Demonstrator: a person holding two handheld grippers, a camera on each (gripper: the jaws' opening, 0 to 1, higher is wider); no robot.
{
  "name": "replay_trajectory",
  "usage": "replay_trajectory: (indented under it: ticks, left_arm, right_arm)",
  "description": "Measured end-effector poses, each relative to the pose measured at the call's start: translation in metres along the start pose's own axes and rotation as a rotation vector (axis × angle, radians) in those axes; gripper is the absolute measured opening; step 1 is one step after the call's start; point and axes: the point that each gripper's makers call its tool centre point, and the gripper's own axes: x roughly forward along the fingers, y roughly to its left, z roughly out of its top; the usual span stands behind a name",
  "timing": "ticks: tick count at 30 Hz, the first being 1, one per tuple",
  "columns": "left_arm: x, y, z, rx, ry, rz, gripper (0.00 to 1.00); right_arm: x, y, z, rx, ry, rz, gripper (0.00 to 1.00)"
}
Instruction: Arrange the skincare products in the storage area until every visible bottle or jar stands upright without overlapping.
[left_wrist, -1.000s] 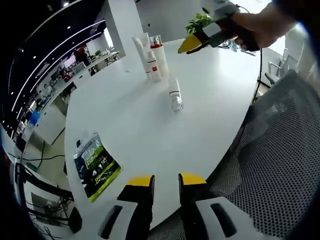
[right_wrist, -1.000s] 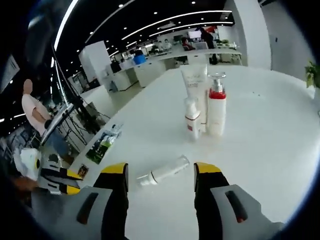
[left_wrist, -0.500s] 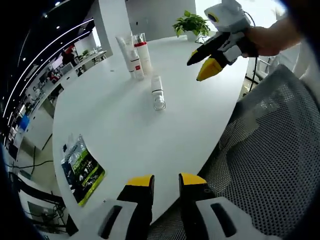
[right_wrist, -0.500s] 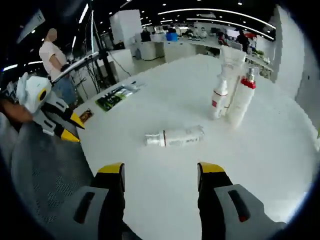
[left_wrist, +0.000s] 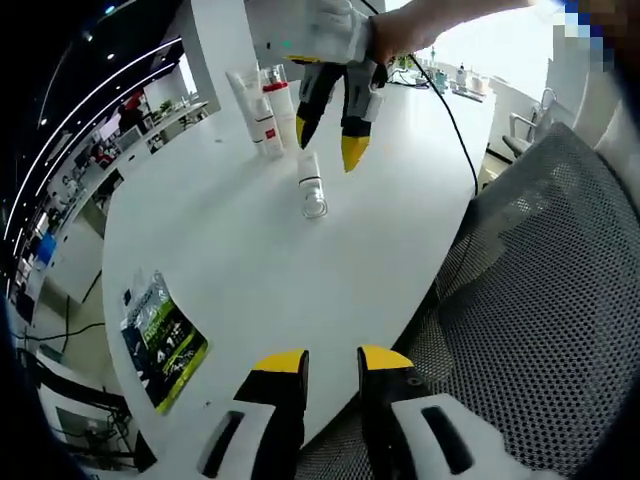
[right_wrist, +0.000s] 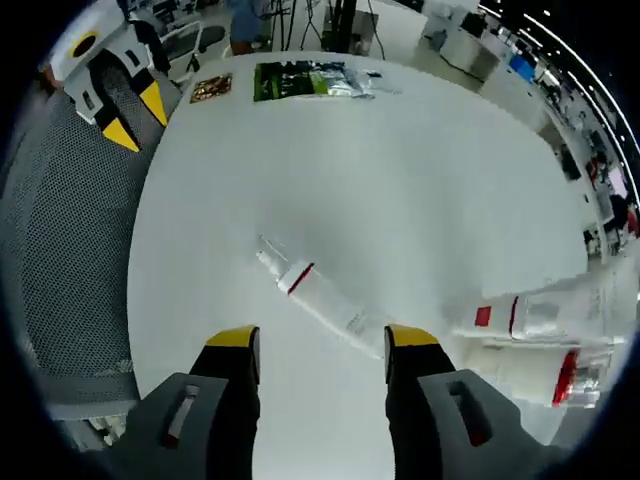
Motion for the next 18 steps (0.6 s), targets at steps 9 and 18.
replay_trajectory:
  ticks: [9,18]
  left_arm:
    - [-0.001,0.001,0.003,0.007,-0.013,-0.002,0.20]
    - [-0.003,-0.001,0.007,0.007,-0.040,-0.015,0.20]
  right_arm:
    - [0.023,0.007,0.003,-0.182,0.106,0.097,0.34]
    - [0.025,0.019,-0.004,-0.090,0.131,0.053,0.19]
